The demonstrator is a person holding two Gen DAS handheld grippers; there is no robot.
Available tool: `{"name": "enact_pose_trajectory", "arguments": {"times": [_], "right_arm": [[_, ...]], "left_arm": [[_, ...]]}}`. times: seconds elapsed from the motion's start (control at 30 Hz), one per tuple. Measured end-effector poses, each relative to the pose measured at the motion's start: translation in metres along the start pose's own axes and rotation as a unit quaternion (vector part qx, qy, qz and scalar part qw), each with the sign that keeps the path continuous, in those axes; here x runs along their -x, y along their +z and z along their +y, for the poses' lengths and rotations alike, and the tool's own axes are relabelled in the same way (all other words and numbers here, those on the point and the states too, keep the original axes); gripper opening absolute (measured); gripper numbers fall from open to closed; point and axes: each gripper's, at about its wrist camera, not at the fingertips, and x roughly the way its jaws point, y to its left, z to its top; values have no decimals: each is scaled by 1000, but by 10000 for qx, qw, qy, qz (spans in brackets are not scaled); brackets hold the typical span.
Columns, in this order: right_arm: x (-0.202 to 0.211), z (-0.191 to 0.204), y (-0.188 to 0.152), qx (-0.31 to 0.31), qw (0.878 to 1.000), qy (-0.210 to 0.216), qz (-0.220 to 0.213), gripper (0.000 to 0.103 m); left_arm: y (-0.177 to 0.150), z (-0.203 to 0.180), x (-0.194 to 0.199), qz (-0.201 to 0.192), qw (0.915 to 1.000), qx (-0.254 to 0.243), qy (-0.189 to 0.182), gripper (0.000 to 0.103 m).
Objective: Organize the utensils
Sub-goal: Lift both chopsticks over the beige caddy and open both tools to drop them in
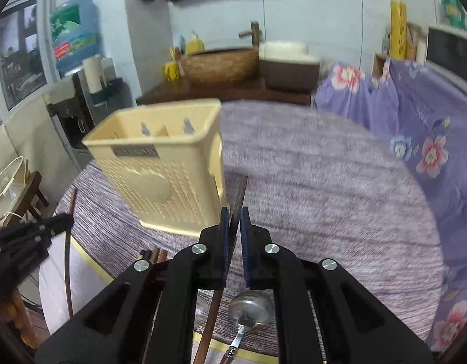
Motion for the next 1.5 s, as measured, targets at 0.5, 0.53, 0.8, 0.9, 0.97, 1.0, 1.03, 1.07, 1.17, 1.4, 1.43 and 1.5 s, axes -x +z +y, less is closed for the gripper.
{"name": "enact_pose_trajectory", "arguments": {"times": [0.5,0.53,0.8,0.9,0.97,1.0,1.03,1.07,1.17,1.4,1.43,1.5], "right_arm": [[78,-12,31,221,9944,245,-1009,6],[79,-14,31,195,9944,275,-1003,6],[97,-20,48,219,9917,223,-1245,6],[108,-21,64,234,9888,164,-1466,6],[119,-21,81,219,9840,135,-1765,6],[124,-21,89,212,9813,121,-1910,6],[131,-20,98,195,9778,120,-2082,6],[138,-18,108,177,9742,140,-2244,6],[155,-7,130,134,9621,233,-2714,6],[118,14,141,-164,9657,685,-2499,6],[109,13,140,-221,9678,696,-2408,6],[90,13,135,-243,9720,649,-2246,6]], "left_arm": [[29,-3,62,-985,9944,24,-381,8],[31,-3,63,-991,9942,32,-410,8],[49,4,85,-1246,9910,23,-490,8],[69,4,102,-1504,9876,-5,-461,8],[86,3,117,-1723,9836,53,-525,8],[94,3,124,-1849,9812,83,-554,8],[103,2,131,-1993,9783,118,-554,8],[114,0,139,-2195,9739,172,-555,8],[135,-5,150,-2568,9635,340,-683,8],[138,-28,104,-2674,9609,431,-569,8],[135,-30,93,-2576,9638,437,-532,8],[129,-30,78,-2407,9682,437,-524,8]]}}
